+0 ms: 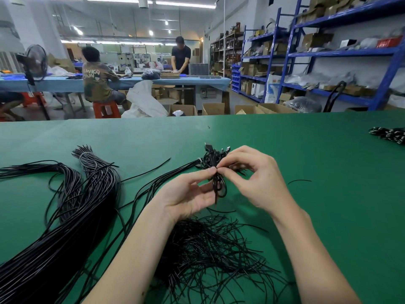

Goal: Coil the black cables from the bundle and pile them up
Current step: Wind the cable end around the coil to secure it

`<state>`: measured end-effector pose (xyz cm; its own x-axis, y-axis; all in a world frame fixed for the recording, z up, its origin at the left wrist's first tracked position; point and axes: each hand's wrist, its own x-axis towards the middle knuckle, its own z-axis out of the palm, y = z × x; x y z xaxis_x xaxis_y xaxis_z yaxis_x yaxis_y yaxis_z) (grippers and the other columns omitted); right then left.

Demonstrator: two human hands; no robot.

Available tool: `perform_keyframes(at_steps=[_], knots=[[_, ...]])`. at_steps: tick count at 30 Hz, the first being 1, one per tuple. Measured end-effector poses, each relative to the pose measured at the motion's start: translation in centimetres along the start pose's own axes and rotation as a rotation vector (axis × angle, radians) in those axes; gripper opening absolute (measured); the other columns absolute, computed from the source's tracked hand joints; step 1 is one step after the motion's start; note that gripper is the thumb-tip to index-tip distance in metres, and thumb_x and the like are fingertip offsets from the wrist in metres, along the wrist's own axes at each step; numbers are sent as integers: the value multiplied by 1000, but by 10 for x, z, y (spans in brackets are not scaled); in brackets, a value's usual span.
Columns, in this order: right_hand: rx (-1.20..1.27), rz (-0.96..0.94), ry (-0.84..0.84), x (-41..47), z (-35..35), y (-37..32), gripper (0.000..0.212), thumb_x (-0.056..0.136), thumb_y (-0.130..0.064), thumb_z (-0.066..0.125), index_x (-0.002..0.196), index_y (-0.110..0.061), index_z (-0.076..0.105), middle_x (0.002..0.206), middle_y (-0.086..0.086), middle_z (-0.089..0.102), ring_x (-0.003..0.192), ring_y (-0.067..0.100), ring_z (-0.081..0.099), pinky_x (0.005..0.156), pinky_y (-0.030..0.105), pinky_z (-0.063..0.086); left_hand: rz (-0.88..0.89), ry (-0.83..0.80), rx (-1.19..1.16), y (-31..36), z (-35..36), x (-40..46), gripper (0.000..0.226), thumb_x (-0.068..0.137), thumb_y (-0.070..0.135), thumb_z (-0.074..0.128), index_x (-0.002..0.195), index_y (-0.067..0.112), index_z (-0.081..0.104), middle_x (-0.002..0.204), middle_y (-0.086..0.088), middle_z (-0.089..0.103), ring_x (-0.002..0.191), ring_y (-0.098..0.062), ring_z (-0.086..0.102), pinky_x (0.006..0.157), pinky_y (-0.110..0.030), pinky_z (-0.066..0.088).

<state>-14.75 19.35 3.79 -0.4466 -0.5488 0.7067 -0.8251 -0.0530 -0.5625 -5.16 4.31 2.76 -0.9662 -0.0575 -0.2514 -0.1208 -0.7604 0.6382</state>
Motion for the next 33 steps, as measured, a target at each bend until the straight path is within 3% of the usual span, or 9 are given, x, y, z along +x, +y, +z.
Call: perform_keyframes(at_steps=[3,9,12,16,20,24,26,28,33], knots=[[-19,-5,-44,1,-4,-2,12,85,-5,80,89,-16,79,85,-10,74,83,11,71,76,22,57,53,27,55,2,1,1,28,70,1,73,97,0,69,94,-16,66,89,-23,64,96,-40,53],[-59,-16,-95,2,-11,-3,12,84,-9,82,91,-19,83,87,-14,76,85,6,73,76,15,55,63,55,101,1,-1,1,17,65,2,76,81,1,79,93,-12,70,83,-17,66,88,-32,55],[-56,-17,-92,2,-13,-4,11,84,-11,82,91,-20,83,86,-14,76,84,6,73,76,15,55,71,57,101,1,-1,2,13,64,4,77,77,3,80,83,-10,72,70,-14,70,74,-27,62],[-69,-43,-33,2,-9,-8,6,85,-12,81,88,-18,82,84,-12,76,82,8,72,73,18,55,69,23,0,1,-2,2,13,67,3,76,79,-2,78,81,-14,72,65,-18,71,60,-28,60],[-68,1,-9,1,-4,-11,5,86,-11,80,85,-16,79,80,-10,74,77,9,69,69,19,55,84,4,20,0,-2,2,20,66,5,76,85,0,79,86,-15,73,71,-18,73,62,-29,61],[-20,173,-22,0,-1,-11,16,86,-14,79,76,-26,74,72,-11,73,66,18,68,65,31,59,175,-27,249,3,-7,2,49,68,8,79,115,1,69,112,-17,63,98,-21,58,102,-30,51],[54,271,-53,0,3,-10,17,87,-10,76,75,-21,74,69,-4,73,65,24,70,70,40,62,284,-33,403,6,-7,0,29,64,10,83,92,6,75,102,-13,69,92,-18,60,94,-26,51],[179,369,-92,-1,5,-6,16,89,-5,74,76,-14,75,68,4,73,62,20,69,71,41,62,419,4,601,8,-11,-3,29,59,15,87,84,8,76,102,-12,75,96,-21,68,94,-28,52],[433,659,-130,-6,12,7,16,91,2,69,80,-6,77,65,5,71,59,13,65,59,21,55,886,39,1240,7,-18,1,14,75,0,84,80,11,77,88,-5,75,80,-12,69,79,-24,55]])
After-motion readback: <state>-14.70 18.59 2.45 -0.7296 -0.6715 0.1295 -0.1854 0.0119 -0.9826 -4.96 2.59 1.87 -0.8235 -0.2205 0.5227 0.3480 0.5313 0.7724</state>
